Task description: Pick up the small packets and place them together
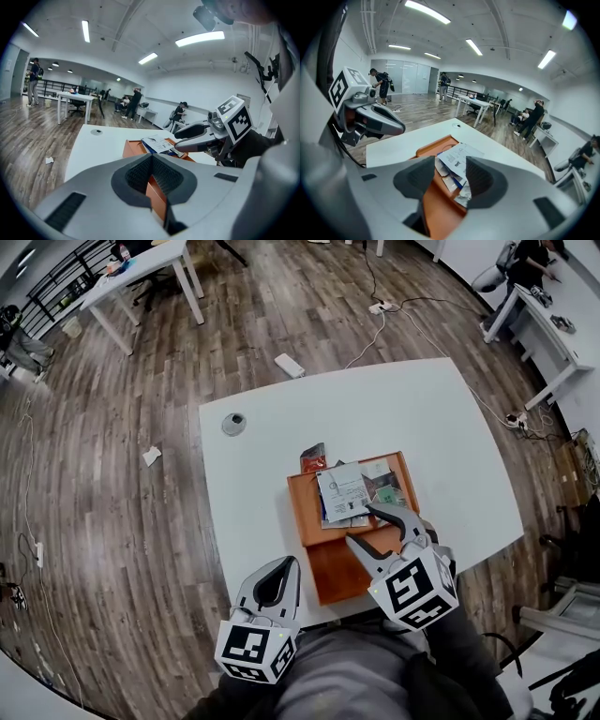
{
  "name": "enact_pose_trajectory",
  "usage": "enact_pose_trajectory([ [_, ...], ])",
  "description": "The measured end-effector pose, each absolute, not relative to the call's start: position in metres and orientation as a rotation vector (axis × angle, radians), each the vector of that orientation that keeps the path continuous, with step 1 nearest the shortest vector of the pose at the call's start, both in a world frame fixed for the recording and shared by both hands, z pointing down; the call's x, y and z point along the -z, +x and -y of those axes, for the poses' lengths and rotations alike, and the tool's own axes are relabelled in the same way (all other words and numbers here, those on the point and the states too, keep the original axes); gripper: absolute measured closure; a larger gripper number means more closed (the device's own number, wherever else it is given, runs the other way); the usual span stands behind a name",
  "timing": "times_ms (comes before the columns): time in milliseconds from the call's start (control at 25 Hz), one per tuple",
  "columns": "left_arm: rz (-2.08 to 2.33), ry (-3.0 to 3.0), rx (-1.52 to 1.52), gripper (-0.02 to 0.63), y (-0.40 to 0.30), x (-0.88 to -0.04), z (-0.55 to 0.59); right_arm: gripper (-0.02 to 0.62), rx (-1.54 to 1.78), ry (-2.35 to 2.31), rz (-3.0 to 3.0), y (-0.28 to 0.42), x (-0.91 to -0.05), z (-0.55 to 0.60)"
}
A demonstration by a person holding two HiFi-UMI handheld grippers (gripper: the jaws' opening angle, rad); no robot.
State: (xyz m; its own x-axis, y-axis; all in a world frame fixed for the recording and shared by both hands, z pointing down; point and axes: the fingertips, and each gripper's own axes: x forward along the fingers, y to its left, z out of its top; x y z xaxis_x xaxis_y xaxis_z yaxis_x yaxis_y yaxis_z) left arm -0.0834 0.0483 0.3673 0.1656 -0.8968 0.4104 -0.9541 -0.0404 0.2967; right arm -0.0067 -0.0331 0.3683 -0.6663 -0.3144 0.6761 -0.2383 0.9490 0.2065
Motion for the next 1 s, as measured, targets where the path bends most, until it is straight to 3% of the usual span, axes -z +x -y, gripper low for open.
enact_pose_trajectory([
  [1000,1.85,1.71,-0.073,0.606,-0.1,-0.394,-0.008,0.388,0.234,0.178,2.32,-0.002,-0.337,0.112],
])
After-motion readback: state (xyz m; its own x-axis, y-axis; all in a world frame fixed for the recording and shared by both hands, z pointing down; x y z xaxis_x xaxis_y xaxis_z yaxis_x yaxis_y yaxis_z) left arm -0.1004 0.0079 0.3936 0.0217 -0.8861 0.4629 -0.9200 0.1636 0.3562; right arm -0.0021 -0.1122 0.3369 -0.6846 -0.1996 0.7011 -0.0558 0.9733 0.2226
